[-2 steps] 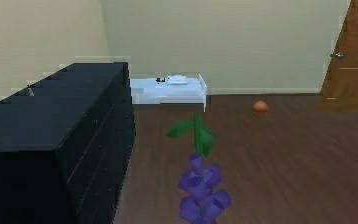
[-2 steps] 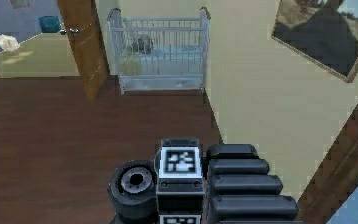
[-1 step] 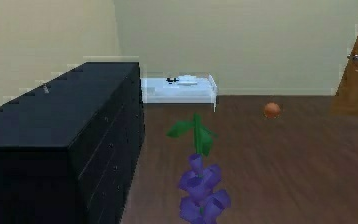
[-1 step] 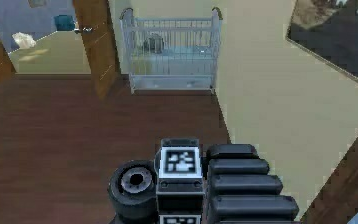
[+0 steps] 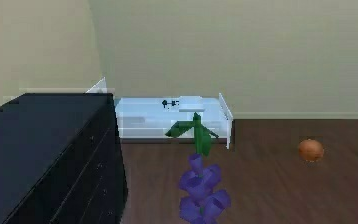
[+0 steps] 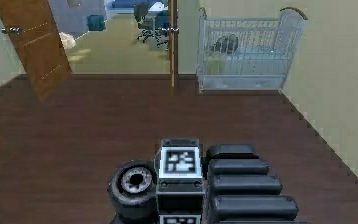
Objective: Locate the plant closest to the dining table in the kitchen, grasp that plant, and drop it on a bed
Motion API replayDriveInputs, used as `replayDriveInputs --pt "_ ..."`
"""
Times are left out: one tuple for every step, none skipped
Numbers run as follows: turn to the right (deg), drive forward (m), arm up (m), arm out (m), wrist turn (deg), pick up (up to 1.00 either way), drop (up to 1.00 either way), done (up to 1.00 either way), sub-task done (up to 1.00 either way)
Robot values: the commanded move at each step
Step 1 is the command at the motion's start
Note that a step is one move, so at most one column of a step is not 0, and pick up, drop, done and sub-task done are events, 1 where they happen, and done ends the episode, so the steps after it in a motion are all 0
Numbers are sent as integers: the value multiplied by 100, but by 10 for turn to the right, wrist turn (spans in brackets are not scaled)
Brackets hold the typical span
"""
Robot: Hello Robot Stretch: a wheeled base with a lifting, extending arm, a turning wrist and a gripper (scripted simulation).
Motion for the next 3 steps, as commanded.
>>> replayDriveInputs --pt "0 100 0 0 0 0 0 0 0" --pt "0 60 0 0 0 0 0 0 0" --pt "-450 0 0 0 0 0 0 0 0"
